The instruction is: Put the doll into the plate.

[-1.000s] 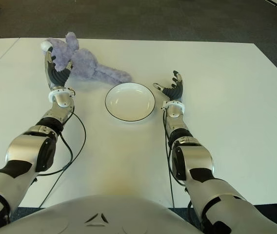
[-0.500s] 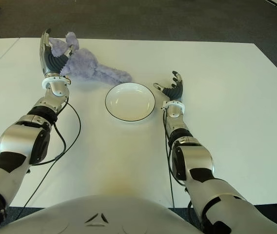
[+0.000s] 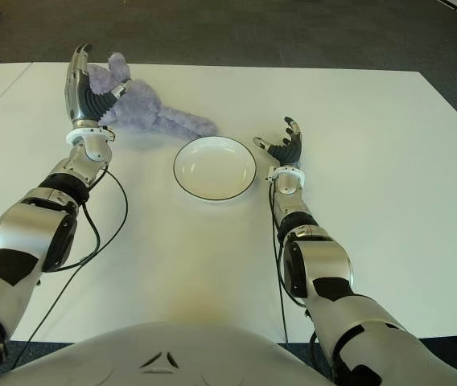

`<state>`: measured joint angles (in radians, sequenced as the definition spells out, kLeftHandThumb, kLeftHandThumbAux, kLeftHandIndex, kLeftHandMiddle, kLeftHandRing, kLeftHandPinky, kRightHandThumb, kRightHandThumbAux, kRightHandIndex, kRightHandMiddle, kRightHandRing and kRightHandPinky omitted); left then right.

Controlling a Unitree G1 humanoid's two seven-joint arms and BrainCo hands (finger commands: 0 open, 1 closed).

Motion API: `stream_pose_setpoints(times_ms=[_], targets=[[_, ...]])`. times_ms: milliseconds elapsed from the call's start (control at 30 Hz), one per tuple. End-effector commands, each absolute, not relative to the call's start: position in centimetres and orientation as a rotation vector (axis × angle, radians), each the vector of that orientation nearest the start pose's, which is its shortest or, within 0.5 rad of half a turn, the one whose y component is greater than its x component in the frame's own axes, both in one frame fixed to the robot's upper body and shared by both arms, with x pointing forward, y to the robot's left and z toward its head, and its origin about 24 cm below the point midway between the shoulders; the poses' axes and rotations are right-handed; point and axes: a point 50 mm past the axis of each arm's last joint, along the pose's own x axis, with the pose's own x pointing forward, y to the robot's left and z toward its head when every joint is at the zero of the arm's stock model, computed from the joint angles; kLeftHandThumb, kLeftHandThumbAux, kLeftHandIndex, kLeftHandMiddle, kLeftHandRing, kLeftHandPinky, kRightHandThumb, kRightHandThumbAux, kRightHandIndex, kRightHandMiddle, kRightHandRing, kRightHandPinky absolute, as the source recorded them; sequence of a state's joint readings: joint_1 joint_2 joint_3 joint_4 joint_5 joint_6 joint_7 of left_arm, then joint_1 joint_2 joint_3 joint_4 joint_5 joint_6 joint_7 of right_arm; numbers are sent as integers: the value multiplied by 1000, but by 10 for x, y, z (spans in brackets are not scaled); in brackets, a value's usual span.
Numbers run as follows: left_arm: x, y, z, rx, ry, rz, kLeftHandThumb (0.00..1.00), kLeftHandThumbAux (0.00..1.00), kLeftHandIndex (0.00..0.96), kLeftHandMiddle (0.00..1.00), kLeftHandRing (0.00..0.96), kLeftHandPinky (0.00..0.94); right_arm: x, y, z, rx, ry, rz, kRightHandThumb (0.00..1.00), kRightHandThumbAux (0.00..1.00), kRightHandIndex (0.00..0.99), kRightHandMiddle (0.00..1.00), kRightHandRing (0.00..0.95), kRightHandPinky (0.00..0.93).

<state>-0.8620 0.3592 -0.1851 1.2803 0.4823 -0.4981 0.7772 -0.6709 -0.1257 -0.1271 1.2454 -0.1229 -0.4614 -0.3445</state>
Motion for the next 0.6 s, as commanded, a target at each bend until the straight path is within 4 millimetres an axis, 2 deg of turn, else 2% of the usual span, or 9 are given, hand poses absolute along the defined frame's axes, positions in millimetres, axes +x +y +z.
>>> stream_pose_setpoints(times_ms=[33,67,233,400,600], targets=[[375,212,106,938,-391,423,57,477,0,0,3,106,272,-173,-77,-234,510,-255,73,904,161,92,74,89],[375,212,106,946,-389,420,59,481,0,0,0,70,272,-173,-77,-235,510,-255,74,901,158,90,71,85],[382,213,116,1062,-396,379,70,509,0,0,0,16,272,-173,-77,-244,510,-253,71,897,157,89,70,93],[384,214,119,1219,-416,307,81,537,1,0,0,1,272,-173,-77,-254,511,-250,66,894,170,98,84,122],[387,218,117,1501,-379,113,77,559,22,0,0,0,272,-173,-77,-251,510,-252,98,889,164,97,87,112]])
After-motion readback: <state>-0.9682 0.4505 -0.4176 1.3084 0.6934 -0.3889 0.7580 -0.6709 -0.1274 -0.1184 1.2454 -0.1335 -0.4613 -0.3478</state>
